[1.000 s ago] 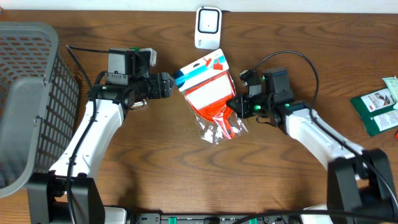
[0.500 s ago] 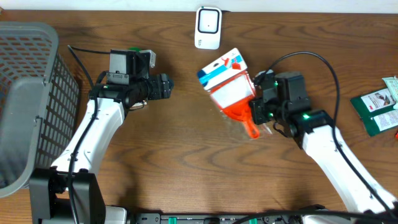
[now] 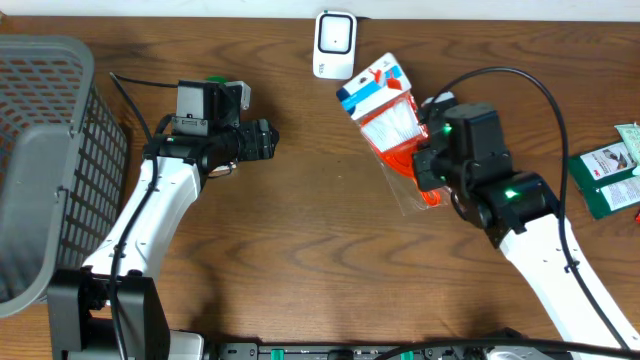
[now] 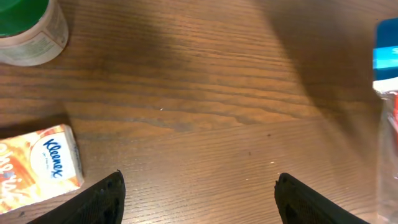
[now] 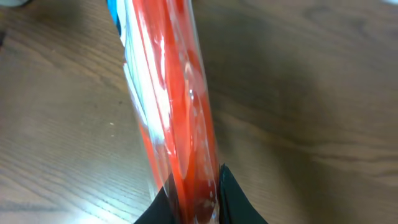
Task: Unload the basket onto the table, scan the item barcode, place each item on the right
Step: 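Lift the dustpan package with the right gripper, releasing the left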
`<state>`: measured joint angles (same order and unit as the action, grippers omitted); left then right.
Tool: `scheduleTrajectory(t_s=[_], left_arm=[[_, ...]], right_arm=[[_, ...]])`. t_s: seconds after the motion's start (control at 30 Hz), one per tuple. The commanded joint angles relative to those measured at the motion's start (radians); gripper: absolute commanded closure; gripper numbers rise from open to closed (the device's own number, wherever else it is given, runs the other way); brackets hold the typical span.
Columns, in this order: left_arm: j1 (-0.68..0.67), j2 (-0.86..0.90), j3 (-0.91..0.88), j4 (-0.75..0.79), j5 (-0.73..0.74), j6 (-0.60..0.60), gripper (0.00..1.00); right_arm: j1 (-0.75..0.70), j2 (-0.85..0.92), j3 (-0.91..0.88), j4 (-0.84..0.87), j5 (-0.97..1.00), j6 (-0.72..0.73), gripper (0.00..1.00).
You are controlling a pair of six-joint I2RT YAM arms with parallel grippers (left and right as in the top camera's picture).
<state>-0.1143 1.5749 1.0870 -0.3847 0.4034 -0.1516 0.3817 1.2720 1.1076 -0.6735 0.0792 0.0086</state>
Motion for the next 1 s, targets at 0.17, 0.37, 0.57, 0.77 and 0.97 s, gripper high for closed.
scheduleTrajectory(t_s=[0.17,0.37,0.57,0.77,0.97], left_arm=[[-0.001,0.008,-0.034,-0.003,-0.057,0.02,0.23],[-0.001,0.008,-0.038,-0.002,-0.057,0.019,0.23],[-0.002,0.014,-0.039,-0.002,0.06,0.019,0.23],[-0.001,0.015,-0.039,-0.002,0.212,0.015,0.23],[-0.001,0.015,-0.039,0.013,0.34,0.016,0.23]], right_arm=[[0.17,-0.02,0.158,-0.139,0.274,-0.037,0.99],[0.216,-0.021,0.221,-0.215,0.298,-0.026,0.99],[0.189,-0.021,0.278,-0.211,0.01,0.079,0.99],[0.119,-0.016,0.278,-0.194,-0.19,0.238,0.99],[-0.014,-0.015,0.278,-0.267,-0.267,0.347,0.99]])
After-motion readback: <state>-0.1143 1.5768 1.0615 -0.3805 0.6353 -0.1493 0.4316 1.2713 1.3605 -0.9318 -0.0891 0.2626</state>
